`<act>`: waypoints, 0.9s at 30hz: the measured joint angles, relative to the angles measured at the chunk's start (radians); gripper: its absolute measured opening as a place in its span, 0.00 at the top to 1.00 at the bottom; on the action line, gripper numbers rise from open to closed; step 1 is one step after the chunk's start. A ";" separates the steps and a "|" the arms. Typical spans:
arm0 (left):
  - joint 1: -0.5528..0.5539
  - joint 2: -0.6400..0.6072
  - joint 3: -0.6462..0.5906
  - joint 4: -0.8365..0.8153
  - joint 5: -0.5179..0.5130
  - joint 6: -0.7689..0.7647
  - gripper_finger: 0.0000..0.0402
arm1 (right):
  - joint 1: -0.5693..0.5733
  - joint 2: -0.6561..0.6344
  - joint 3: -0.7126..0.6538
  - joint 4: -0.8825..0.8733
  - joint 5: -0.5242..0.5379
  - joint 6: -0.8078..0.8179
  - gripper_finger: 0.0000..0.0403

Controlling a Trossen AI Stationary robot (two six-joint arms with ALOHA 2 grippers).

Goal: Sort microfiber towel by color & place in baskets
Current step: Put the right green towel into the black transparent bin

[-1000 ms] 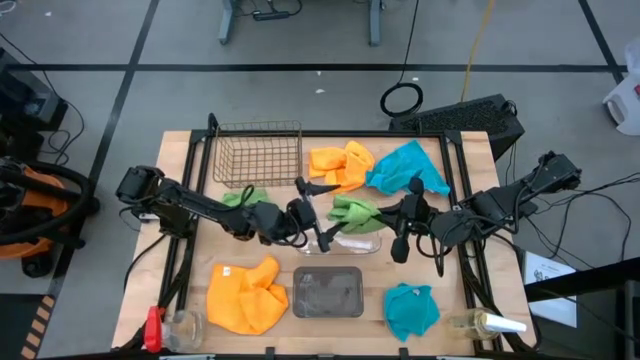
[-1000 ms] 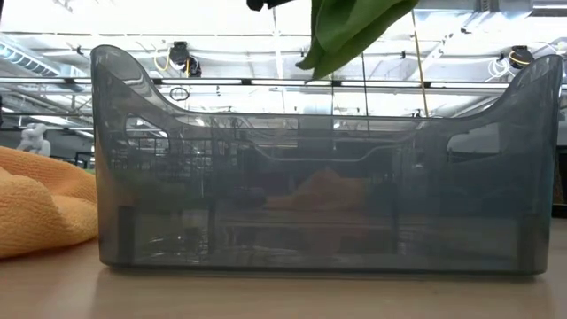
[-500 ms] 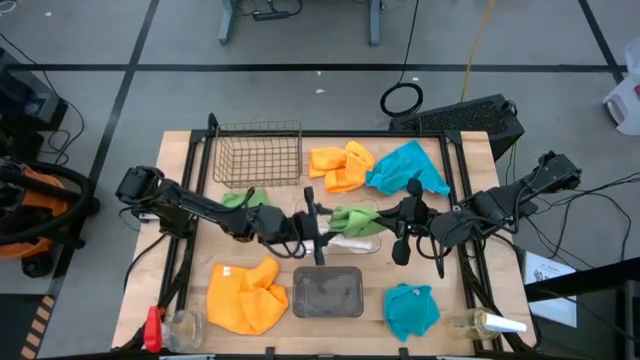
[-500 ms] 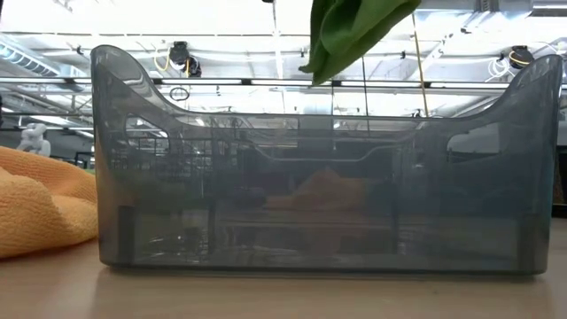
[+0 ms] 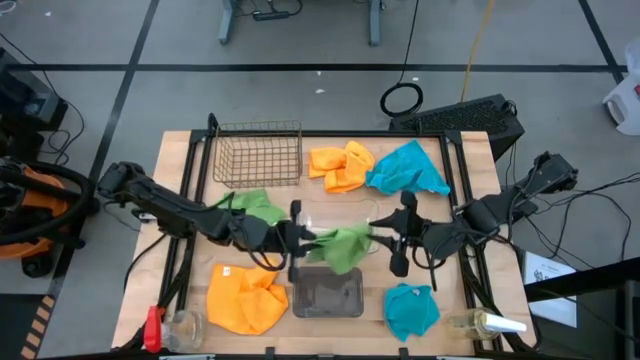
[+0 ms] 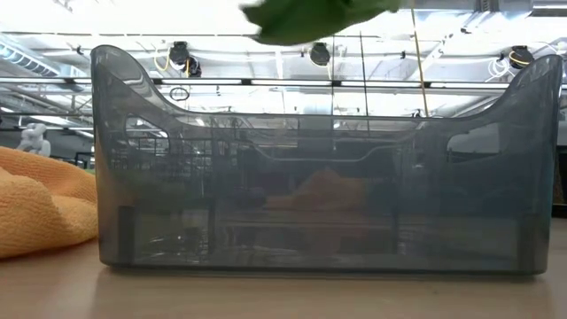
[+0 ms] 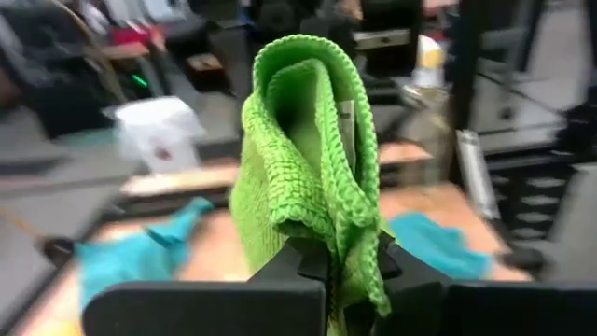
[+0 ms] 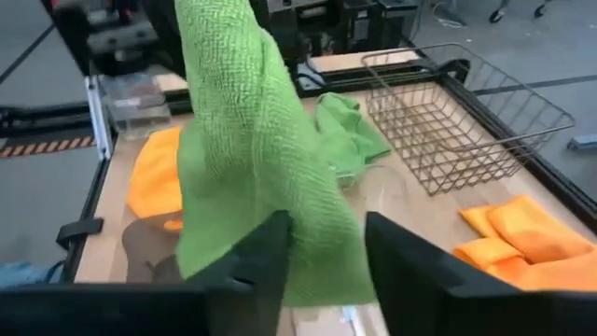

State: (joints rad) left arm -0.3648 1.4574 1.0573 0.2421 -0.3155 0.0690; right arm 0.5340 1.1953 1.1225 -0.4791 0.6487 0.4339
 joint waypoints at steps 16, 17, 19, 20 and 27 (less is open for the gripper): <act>-0.109 0.000 0.000 -0.088 0.202 -0.313 0.98 | 0.158 0.100 0.000 0.046 0.009 0.079 0.44; -0.115 0.008 0.000 -0.093 0.203 -0.324 0.98 | 0.168 0.112 0.000 0.048 0.017 0.079 0.45; -0.122 0.032 0.000 -0.087 0.211 -0.352 0.98 | 0.187 0.135 0.000 0.048 0.040 0.079 0.46; -0.122 0.046 0.000 -0.074 0.215 -0.369 0.98 | 0.195 0.147 0.000 0.048 0.056 0.079 0.46; -0.120 0.147 0.000 0.025 0.267 -0.403 0.98 | 0.252 0.191 0.000 0.048 0.181 0.075 0.48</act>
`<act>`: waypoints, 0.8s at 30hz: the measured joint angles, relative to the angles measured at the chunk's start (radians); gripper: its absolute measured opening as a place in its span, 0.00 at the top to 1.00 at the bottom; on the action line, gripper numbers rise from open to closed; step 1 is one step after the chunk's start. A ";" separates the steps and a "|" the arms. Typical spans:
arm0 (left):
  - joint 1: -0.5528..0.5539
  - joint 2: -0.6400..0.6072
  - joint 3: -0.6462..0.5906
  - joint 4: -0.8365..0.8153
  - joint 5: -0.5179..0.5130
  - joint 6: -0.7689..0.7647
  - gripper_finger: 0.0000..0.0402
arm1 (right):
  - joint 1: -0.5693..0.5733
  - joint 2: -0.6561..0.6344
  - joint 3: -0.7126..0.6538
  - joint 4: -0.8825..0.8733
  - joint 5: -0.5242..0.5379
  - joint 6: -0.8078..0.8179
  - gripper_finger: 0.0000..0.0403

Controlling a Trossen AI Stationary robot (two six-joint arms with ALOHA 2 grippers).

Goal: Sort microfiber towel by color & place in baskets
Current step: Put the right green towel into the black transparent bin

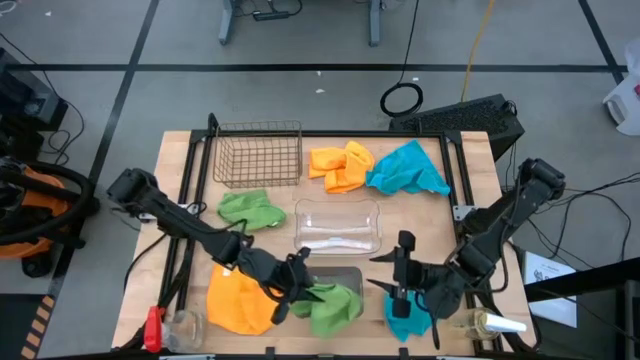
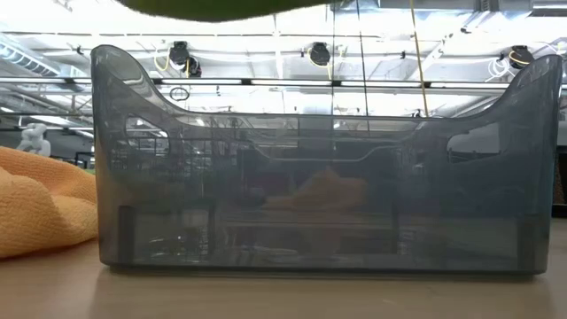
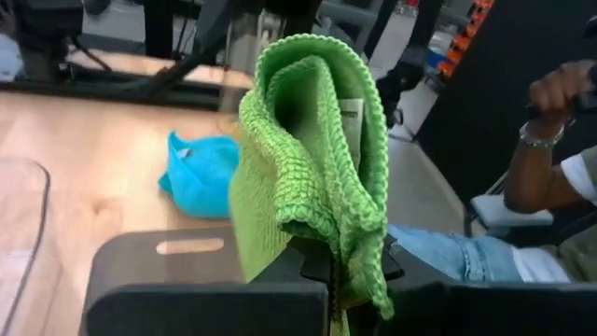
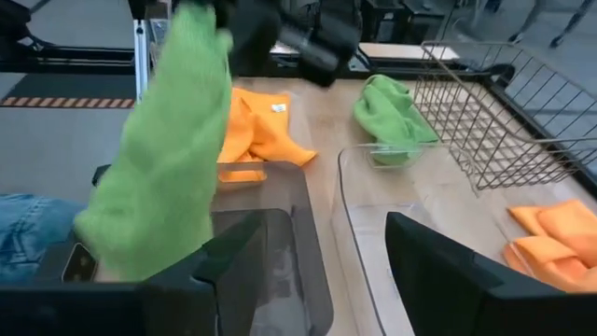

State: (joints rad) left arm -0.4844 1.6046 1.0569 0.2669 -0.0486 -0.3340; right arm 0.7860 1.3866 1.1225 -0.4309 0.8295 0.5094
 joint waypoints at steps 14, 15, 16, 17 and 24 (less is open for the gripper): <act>0.080 0.091 0.000 -0.083 0.008 0.002 0.98 | 0.049 0.003 0.000 -0.006 0.064 0.002 0.48; 0.084 0.091 0.000 -0.089 0.019 0.003 0.98 | 0.049 0.003 -0.001 -0.007 0.064 0.002 0.48; 0.087 0.091 0.000 -0.097 0.030 0.005 0.98 | 0.049 0.003 -0.001 -0.008 0.064 0.001 0.48; 0.089 0.091 0.000 -0.103 0.047 0.007 0.98 | 0.049 0.003 -0.001 -0.008 0.064 0.000 0.48; 0.093 0.091 0.000 -0.151 0.057 0.036 0.98 | 0.048 0.003 -0.001 -0.008 0.064 0.000 0.48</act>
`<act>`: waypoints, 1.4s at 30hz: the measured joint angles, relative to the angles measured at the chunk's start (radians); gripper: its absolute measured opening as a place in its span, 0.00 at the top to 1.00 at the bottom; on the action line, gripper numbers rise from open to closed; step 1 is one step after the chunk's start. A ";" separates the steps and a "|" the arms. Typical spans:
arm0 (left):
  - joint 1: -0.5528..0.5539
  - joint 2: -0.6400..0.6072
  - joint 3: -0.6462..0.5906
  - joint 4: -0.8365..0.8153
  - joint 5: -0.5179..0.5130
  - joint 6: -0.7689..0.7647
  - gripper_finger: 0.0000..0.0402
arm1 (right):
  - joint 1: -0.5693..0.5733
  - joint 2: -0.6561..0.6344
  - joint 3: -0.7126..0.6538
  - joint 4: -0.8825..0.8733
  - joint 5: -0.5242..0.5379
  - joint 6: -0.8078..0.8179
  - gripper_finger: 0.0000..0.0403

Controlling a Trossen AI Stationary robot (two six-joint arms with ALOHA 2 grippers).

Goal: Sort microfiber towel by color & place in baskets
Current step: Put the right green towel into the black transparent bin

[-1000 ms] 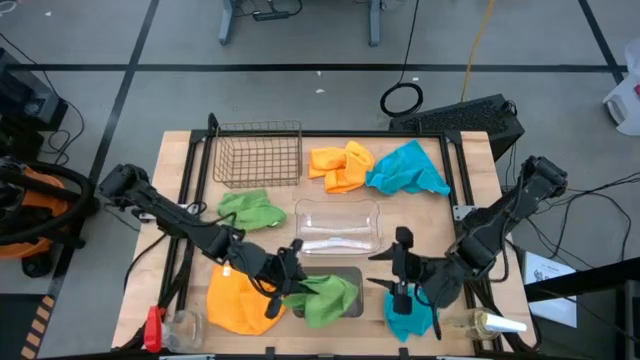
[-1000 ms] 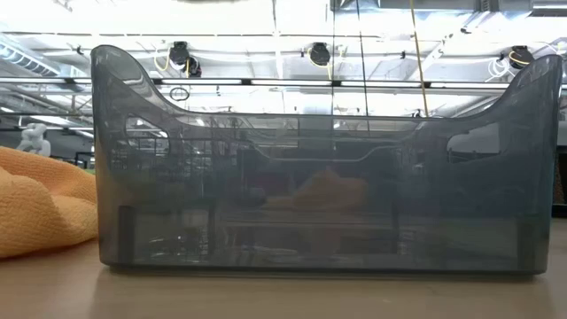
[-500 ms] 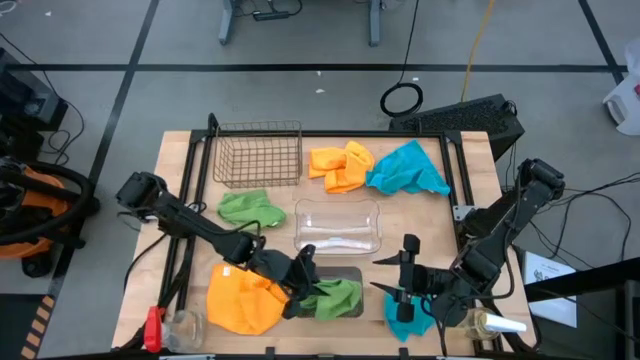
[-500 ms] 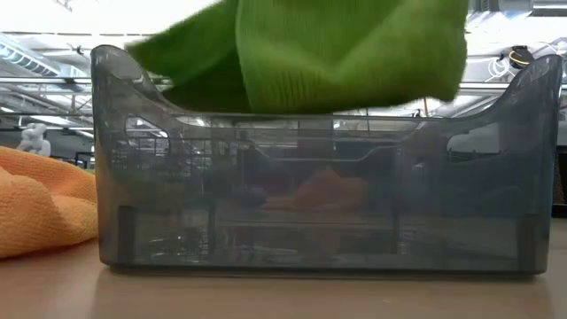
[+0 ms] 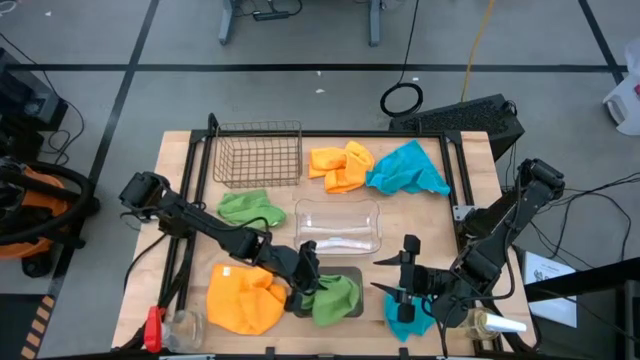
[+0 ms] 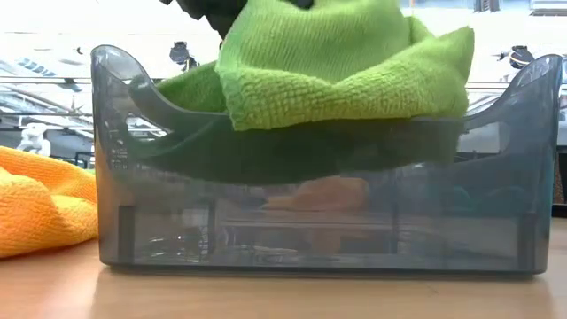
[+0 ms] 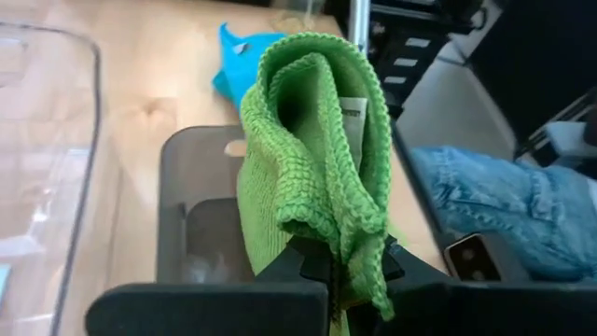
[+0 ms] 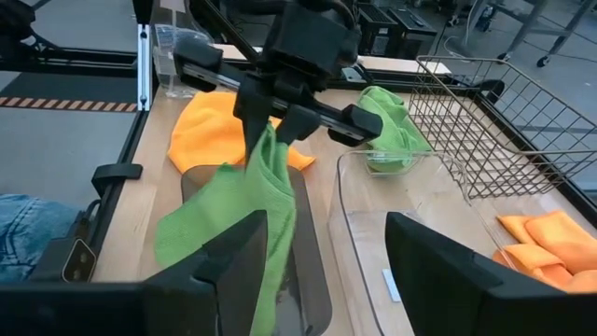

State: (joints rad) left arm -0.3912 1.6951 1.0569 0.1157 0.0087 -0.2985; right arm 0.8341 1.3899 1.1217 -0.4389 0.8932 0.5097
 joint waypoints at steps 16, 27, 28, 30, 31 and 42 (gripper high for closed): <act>0.003 0.071 0.000 -0.027 -0.039 0.035 0.96 | -0.001 0.063 -0.001 0.032 -0.005 0.002 0.48; -0.002 0.071 0.000 -0.049 -0.075 0.032 0.90 | -0.019 0.166 -0.001 0.206 -0.100 -0.026 0.48; -0.002 0.071 0.000 -0.062 -0.086 0.026 0.87 | -0.027 0.175 -0.001 0.237 -0.123 -0.034 0.48; -0.002 0.071 0.000 -0.080 -0.096 0.023 0.81 | -0.047 0.198 -0.001 0.296 -0.169 -0.056 0.48; -0.002 0.071 0.000 -0.086 -0.099 0.023 0.78 | -0.059 0.212 -0.001 0.333 -0.201 -0.069 0.48; -0.028 0.071 0.000 -0.071 -0.107 0.018 0.49 | -0.231 0.380 -0.001 0.420 -0.477 -0.008 0.76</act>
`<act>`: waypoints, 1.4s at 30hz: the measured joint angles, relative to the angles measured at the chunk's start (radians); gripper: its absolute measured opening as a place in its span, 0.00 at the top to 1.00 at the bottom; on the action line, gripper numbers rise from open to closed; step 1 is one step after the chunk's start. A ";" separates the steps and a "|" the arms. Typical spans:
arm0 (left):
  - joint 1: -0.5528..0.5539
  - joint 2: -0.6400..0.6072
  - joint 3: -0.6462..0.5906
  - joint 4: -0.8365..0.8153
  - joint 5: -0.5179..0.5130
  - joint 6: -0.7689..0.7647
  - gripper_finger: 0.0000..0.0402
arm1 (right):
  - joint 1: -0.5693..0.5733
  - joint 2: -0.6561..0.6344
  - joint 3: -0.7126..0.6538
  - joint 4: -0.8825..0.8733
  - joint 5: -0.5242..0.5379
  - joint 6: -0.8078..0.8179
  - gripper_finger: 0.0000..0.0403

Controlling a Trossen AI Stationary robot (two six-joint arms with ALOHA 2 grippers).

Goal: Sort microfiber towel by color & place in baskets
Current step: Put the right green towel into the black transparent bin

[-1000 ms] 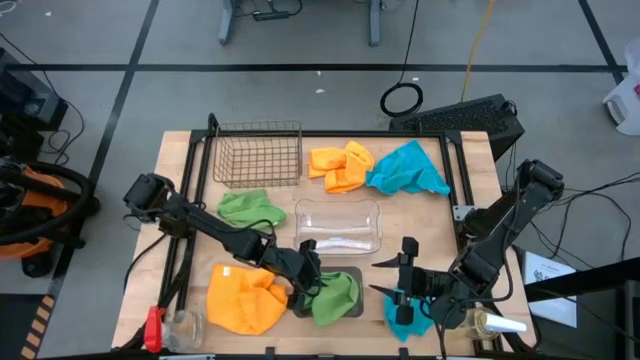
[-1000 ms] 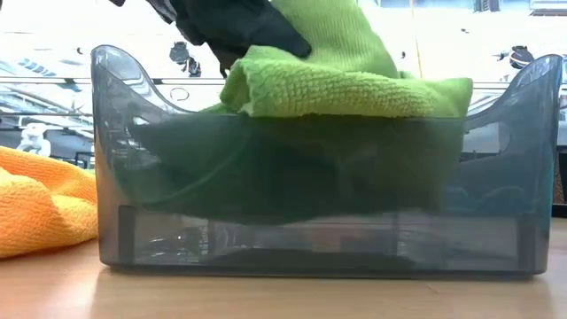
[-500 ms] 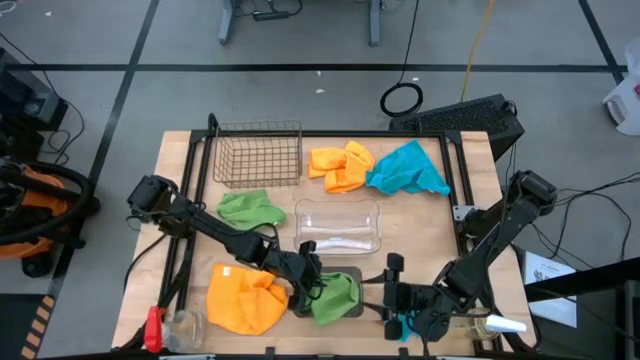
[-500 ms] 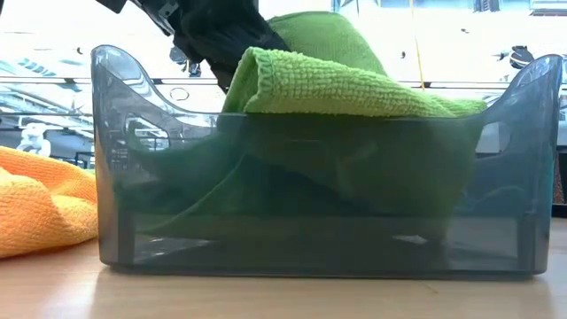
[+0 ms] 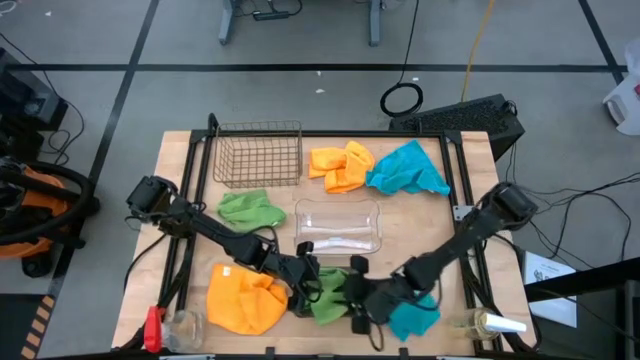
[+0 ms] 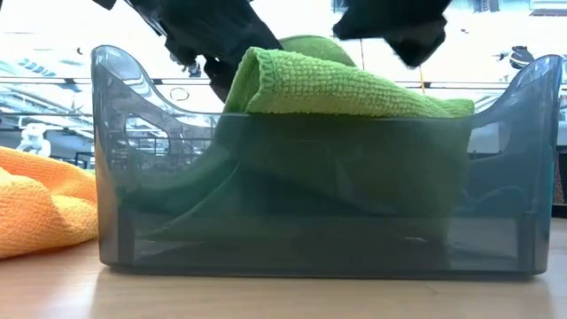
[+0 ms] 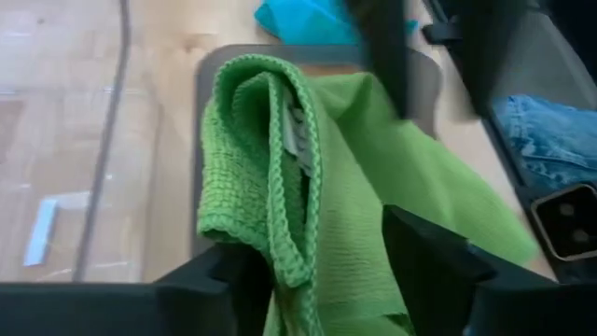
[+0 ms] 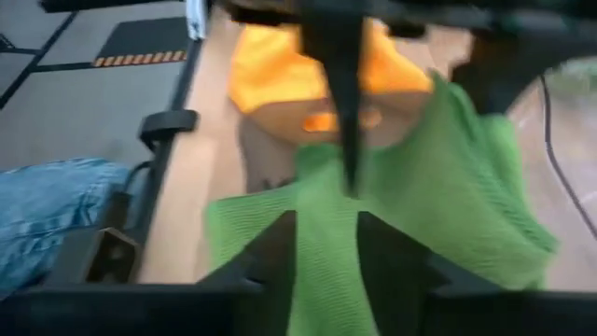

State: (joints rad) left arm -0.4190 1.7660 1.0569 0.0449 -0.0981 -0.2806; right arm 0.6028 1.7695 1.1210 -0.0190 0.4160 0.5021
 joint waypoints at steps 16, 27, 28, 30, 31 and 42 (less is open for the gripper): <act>-0.047 -0.161 0.000 -0.039 -0.005 0.007 0.40 | -0.072 0.065 0.000 -0.015 -0.053 -0.018 1.00; -0.069 -0.223 0.000 -0.168 -0.091 -0.003 0.40 | -0.081 0.106 0.001 -0.010 -0.055 -0.013 1.00; -0.072 -0.220 0.000 -0.179 -0.100 -0.003 0.40 | -0.080 0.113 0.001 -0.011 -0.056 -0.012 1.00; -0.074 -0.203 0.000 -0.175 -0.131 -0.003 0.40 | -0.080 0.124 0.001 -0.013 -0.057 -0.006 1.00; -0.074 -0.193 0.000 -0.178 -0.154 -0.003 0.40 | -0.080 0.126 0.001 -0.012 -0.057 -0.004 1.00; -0.074 -0.042 0.000 -0.074 -0.222 -0.002 0.40 | -0.079 0.127 0.001 -0.022 -0.083 -0.008 1.00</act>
State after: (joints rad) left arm -0.4931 1.7243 1.0569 -0.0294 -0.3206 -0.2824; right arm 0.5236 1.8965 1.1217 -0.0414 0.3332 0.4946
